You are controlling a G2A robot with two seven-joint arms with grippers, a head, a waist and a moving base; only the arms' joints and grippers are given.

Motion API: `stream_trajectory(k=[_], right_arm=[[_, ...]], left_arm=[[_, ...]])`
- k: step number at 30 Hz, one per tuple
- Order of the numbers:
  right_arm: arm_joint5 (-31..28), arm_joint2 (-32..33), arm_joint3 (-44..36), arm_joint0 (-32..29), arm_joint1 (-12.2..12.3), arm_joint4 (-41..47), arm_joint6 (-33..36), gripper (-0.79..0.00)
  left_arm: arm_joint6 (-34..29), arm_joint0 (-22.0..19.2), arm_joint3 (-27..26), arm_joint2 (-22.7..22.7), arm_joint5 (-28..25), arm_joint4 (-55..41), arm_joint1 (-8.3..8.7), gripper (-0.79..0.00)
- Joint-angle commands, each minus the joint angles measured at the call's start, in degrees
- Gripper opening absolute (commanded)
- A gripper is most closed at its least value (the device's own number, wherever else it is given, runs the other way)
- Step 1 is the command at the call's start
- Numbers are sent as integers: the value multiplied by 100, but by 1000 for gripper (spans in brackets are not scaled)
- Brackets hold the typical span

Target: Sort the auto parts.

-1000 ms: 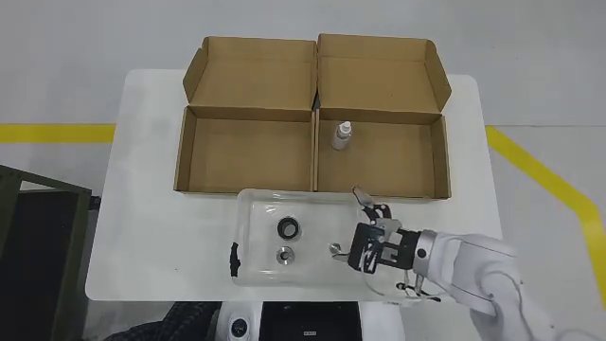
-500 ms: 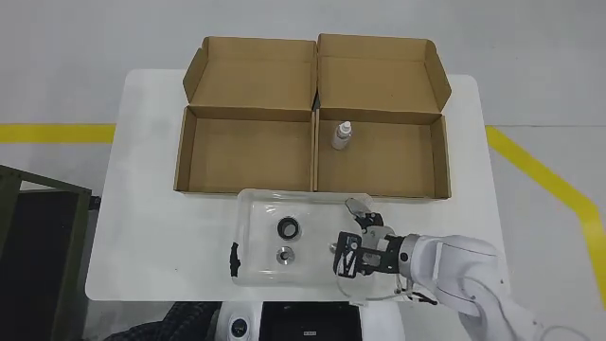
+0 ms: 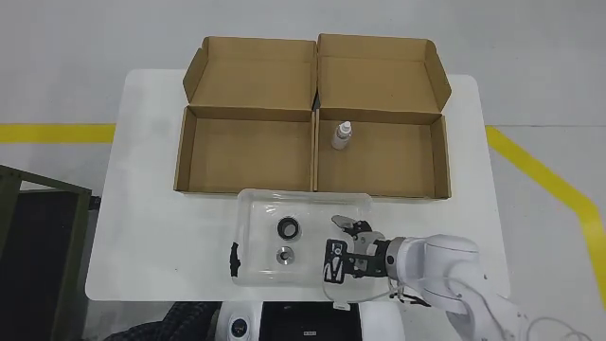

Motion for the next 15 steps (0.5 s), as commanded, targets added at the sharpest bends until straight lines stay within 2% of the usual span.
stream_trajectory(k=[1, 5, 10, 15], right_arm=[[13, -67, 23, 45, 1, 15, 84, -302], [69, -195, 93, 131, 4, 12, 277, -308], [92, -357, 183, 226, 8, 42, 509, -379], [146, -514, 279, 343, 7, 75, 716, -409]], left_arm=[[0, 0, 0, 0, 0, 0, 0, 0], [0, 0, 0, 0, 0, 0, 0, 0], [0, 0, 0, 0, 0, 0, 0, 0], [0, 0, 0, 0, 0, 0, 0, 0]])
